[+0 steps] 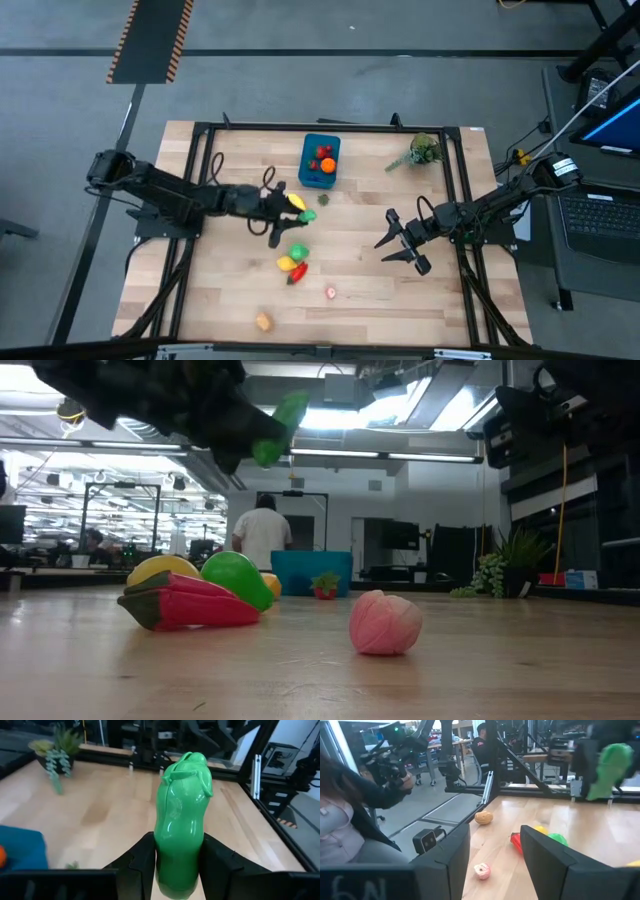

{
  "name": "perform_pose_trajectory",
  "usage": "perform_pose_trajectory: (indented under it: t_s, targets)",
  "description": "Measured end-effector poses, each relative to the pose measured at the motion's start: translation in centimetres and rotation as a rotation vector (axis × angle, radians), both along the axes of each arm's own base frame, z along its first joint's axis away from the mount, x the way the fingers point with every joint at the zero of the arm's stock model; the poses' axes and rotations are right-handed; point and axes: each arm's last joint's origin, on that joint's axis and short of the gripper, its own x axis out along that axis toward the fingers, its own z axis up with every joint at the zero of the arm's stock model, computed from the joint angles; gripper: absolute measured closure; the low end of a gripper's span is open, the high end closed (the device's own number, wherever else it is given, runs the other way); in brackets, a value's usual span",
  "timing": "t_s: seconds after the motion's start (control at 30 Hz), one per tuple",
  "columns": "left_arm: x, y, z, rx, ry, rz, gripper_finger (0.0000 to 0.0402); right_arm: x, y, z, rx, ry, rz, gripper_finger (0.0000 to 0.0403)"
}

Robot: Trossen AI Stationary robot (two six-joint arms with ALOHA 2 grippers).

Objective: Pick and placing Produce into tupperware
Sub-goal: Put the pea into the blue bin

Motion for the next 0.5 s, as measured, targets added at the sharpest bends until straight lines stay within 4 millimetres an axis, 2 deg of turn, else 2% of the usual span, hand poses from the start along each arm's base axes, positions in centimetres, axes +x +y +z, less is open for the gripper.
perform_pose_trajectory:
  t_s: [0.23,0.5]
  targets:
    - [0.0,3.6,0.1,0.0,-0.01,-0.005,0.0289,0.0,0.0,0.0,-0.046,-0.023,-0.001,0.0226]
    - [-0.3,6.1,0.1,-0.012,-0.011,-0.006,0.0289,0.0,0.0,0.0,-0.116,-0.058,-0.002,0.0226]
